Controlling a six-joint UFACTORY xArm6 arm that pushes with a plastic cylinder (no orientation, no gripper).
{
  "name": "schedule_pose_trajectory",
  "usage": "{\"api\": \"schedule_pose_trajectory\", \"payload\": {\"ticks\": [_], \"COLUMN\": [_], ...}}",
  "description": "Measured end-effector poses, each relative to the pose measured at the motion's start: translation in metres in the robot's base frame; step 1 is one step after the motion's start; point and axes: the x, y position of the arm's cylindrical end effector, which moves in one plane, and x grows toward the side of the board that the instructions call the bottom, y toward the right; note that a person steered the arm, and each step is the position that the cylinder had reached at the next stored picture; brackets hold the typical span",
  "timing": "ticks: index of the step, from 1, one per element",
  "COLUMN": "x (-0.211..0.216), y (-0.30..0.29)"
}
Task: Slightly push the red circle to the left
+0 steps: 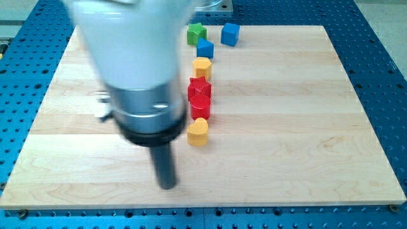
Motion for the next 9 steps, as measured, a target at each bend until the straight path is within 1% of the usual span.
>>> {"api": "schedule_pose_trajectory", "payload": {"ticks": [1,2,3,4,5,6,7,8,9], "x": [-0.039,-0.058,-0.049,-0.030,-0.077,-0.113,-0.141,-0.152,-0.152], "y": [0.017,0.018,0.018,0.065,0.117,0.114,0.096,0.076,0.061]}}
